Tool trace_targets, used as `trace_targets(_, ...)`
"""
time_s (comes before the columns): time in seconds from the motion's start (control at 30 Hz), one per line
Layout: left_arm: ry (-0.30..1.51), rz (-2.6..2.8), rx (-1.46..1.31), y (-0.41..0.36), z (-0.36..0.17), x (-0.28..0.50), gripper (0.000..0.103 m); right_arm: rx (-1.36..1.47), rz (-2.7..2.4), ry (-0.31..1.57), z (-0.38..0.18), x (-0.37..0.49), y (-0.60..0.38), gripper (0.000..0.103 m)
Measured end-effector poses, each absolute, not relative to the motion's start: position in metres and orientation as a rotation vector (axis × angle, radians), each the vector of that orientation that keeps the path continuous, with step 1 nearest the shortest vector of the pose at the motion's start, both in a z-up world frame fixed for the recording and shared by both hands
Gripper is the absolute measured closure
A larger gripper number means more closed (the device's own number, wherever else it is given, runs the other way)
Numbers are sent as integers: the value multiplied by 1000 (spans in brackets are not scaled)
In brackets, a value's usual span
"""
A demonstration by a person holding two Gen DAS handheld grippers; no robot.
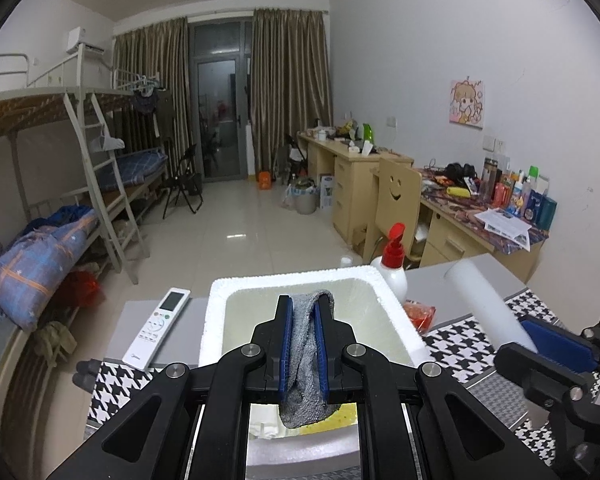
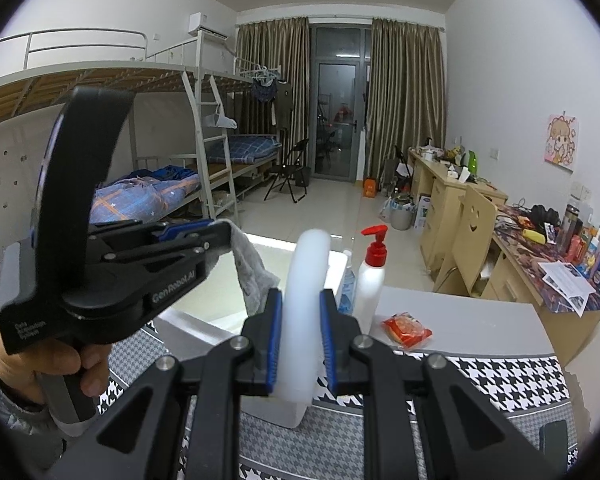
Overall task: Organize soft objects
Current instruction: 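Lift the grey sock and white roller and carry both toward the foam box, then open the left tool to drop the grey sock into the foam box, then lower the white roller into the foam box and open the right tool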
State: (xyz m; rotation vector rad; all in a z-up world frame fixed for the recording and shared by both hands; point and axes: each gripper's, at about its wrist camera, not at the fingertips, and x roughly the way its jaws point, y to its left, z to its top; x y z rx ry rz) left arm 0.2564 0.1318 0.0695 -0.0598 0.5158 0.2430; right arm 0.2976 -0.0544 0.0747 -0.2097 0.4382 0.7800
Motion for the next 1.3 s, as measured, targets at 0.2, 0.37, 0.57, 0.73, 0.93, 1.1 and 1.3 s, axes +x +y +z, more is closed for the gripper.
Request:
trace_targets(0.2,563,266,-45,139,59,261,38,-210,769,448,72,301,-50,81)
trace_targets(0.37,525,299,-44,146,65,252,14,-217,765,450,71,301,-46,81)
trace_targets(0.57,513,314,-54,151,68,246,9,-228,768,449,72,298,-40,81)
trace_targets(0.73,495,331,-61,156,70,239,5,-239,776,449,73,298,-32,81)
trace_targets(0.93,475,362,-62,164,70,230,1,-243,786,458,72,300,-22,81)
trace_targets(1.1,470,376,-65,172,68,221,1,-248,795,465,70,302,-13,81)
trace_targets(1.3,461,393,-72,179,69,211,1,-246,795,481,68,307,-5,81)
